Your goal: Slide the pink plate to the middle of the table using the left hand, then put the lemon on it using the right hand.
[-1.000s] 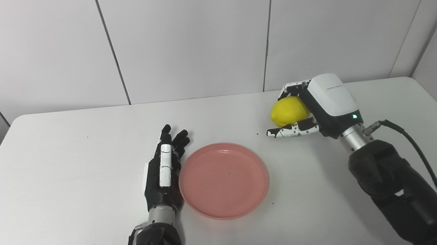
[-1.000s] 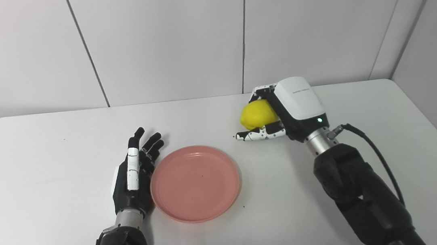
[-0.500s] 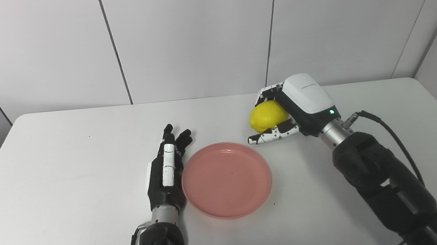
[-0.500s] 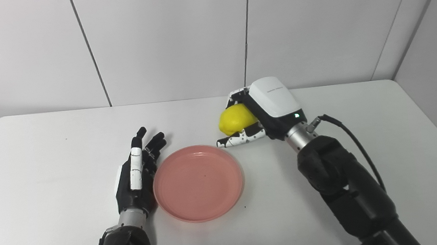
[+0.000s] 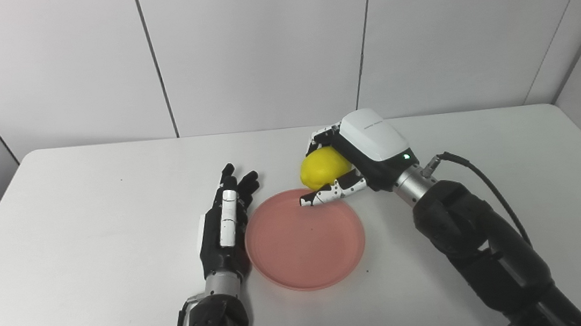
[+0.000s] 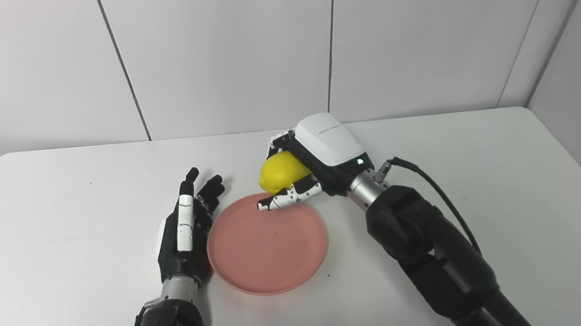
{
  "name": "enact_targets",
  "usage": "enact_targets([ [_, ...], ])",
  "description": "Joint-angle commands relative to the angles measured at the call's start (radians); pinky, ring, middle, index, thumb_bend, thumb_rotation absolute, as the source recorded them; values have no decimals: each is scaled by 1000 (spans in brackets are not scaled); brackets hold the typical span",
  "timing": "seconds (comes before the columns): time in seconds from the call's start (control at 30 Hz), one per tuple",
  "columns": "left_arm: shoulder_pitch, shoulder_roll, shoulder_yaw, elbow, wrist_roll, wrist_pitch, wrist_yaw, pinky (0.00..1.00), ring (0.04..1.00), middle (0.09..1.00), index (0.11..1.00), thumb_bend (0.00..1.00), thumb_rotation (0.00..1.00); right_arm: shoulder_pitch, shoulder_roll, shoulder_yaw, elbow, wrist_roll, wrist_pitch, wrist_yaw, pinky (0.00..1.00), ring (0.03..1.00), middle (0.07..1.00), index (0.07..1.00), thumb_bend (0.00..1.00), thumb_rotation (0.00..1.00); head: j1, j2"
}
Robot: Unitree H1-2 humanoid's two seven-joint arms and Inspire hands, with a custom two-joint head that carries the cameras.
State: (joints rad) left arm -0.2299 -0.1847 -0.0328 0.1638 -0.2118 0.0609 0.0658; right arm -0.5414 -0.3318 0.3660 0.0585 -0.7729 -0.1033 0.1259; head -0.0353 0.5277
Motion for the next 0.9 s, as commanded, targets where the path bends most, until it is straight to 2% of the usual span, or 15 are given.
enact_targets([
  [0.0, 51, -89, 7, 63, -8, 57, 41, 969, 853, 800, 917, 769, 784, -56, 5, -3, -15, 2, -46, -16, 204, 263, 327, 409, 502, 490, 3, 0],
  [0.2, 49, -89, 7, 74, -10, 50, 39, 996, 852, 802, 923, 783, 788, -58, 15, 21, -3, -15, -44, -7, 189, 247, 316, 419, 503, 512, 3, -3],
  [0.3, 47, -89, 7, 81, -11, 42, 38, 984, 849, 803, 923, 773, 789, -56, 15, 33, 7, -21, -57, -11, 180, 239, 304, 363, 512, 487, 3, -4],
  [0.53, 46, -88, 3, 86, -10, 39, 38, 984, 850, 806, 935, 758, 802, -50, 19, 62, 28, -40, -71, 3, 187, 241, 301, 348, 515, 524, 2, -3],
  [0.7, 47, -89, 6, 86, -17, 36, 38, 990, 842, 805, 935, 753, 796, -53, 31, 91, 31, -57, -72, 19, 201, 265, 332, 399, 520, 474, -2, 0],
  [0.87, 48, -86, 7, 87, -16, 31, 37, 986, 849, 814, 938, 761, 797, -55, 38, 107, 47, -73, -89, 22, 187, 253, 322, 390, 520, 464, -9, 3],
])
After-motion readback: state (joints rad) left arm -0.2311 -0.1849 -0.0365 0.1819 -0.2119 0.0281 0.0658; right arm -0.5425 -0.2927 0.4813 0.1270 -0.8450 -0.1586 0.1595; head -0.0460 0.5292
